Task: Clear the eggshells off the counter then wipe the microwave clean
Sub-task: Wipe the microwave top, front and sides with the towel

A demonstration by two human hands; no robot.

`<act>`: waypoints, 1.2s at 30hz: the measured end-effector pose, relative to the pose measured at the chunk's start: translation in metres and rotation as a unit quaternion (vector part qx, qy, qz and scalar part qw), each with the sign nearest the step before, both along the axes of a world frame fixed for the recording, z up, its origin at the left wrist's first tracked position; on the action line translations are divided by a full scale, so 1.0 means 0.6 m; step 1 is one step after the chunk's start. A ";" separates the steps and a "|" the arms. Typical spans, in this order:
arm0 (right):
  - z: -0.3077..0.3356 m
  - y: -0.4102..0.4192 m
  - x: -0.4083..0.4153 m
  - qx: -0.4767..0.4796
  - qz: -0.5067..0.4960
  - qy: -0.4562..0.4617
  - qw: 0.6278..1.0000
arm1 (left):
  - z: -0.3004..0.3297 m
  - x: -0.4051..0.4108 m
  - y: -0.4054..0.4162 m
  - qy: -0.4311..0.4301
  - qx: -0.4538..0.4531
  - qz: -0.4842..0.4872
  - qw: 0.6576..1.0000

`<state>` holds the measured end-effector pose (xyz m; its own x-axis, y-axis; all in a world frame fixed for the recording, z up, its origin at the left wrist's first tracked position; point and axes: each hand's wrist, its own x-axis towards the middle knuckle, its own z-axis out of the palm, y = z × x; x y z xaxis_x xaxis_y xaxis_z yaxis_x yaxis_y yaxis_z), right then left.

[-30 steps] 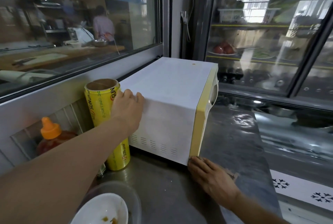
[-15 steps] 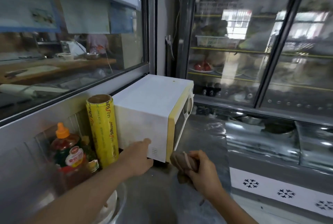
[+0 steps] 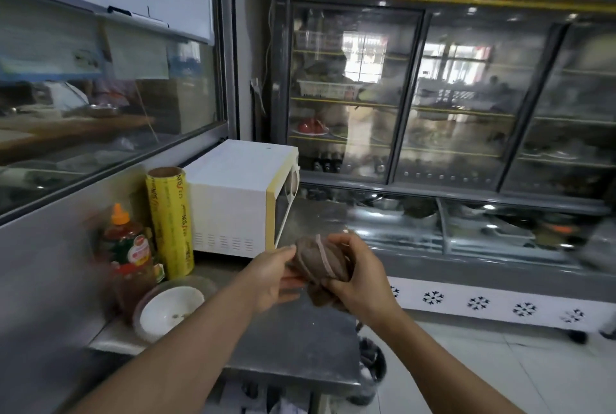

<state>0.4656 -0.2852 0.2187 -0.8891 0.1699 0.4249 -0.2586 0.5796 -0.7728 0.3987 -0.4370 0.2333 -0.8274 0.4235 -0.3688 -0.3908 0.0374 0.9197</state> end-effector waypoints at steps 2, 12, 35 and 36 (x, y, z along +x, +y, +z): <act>0.003 0.006 0.040 0.031 -0.016 -0.009 0.999 | 0.006 0.030 0.009 -0.007 0.026 -0.023 0.999; 0.022 0.118 0.197 -0.192 0.002 -0.175 0.966 | 0.027 0.154 0.109 0.114 0.033 -0.118 0.986; 0.037 0.620 0.413 -0.108 -0.060 -0.178 0.976 | -0.003 0.332 0.599 0.410 -0.238 -0.162 0.865; 0.039 0.636 0.418 -0.135 -0.058 -0.169 0.975 | -0.007 0.334 0.619 0.382 -0.216 -0.149 0.886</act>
<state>0.7161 0.0962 0.2418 -0.9386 0.3430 0.0366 0.0932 0.3542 -0.9305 0.5993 -0.0657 0.2293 -0.7809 0.6207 0.0706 0.4263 0.4469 0.7865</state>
